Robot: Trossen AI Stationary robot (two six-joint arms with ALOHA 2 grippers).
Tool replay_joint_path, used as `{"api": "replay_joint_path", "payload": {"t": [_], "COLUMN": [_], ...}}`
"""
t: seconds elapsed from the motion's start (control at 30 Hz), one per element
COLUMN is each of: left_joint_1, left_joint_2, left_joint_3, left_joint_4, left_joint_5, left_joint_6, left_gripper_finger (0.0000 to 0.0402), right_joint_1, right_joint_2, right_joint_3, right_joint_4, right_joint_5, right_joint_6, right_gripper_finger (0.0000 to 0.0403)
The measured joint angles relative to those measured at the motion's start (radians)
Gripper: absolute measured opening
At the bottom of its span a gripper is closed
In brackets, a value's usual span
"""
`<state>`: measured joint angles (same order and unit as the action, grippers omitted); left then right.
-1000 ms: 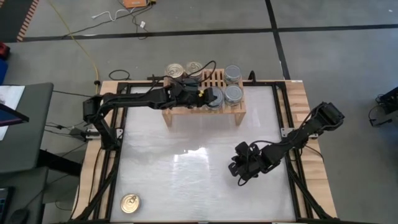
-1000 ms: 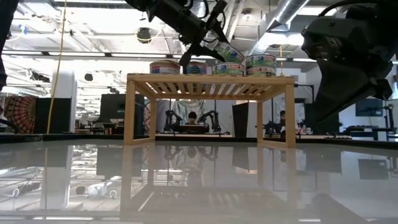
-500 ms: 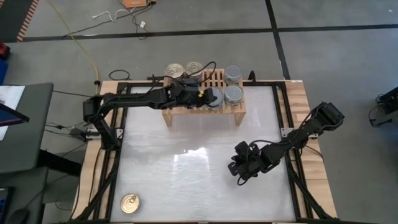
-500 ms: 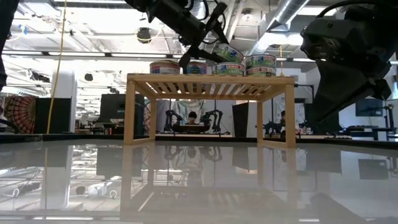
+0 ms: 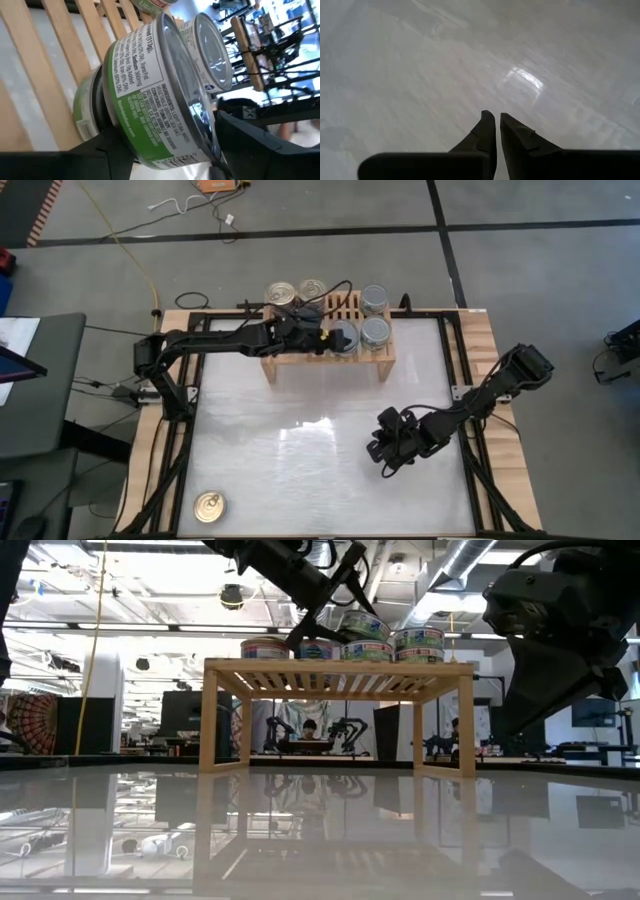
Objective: Stack canned seafood by type on shelf
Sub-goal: Stack the green tuna can on top of the other green tuna can on the shelf
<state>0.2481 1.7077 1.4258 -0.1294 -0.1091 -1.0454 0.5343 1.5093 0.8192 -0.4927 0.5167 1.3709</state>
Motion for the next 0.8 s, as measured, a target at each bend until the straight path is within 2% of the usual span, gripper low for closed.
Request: {"api": "replay_joint_path", "payload": {"t": [0.2, 0.3, 0.43, 0.6, 0.8], "left_joint_1": [-0.005, -0.006, -0.006, -0.004, -0.004], "left_joint_2": [0.000, 0.000, 0.000, 0.000, 0.000], "left_joint_3": [0.000, 0.000, 0.000, 0.000, 0.000], "left_joint_4": [-0.009, -0.009, -0.009, -0.009, 0.006], "left_joint_5": [-0.008, -0.009, -0.009, -0.011, -0.003], "left_joint_6": [0.110, 0.118, 0.066, -0.092, -0.129], "left_gripper_finger": [0.0251, 0.0251, 0.0251, 0.0251, 0.0251], "right_joint_1": [0.000, 0.000, 0.000, 0.000, 0.002], "right_joint_2": [0.000, 0.000, 0.000, 0.000, 0.000], "right_joint_3": [0.000, 0.000, 0.000, 0.000, 0.000], "right_joint_4": [0.000, 0.000, 0.000, 0.000, 0.000], "right_joint_5": [0.000, 0.000, 0.000, 0.000, 0.000], "right_joint_6": [-0.002, -0.002, -0.002, -0.001, 0.002], "right_gripper_finger": [0.0056, 0.0056, 0.0056, 0.0056, 0.0056]}}
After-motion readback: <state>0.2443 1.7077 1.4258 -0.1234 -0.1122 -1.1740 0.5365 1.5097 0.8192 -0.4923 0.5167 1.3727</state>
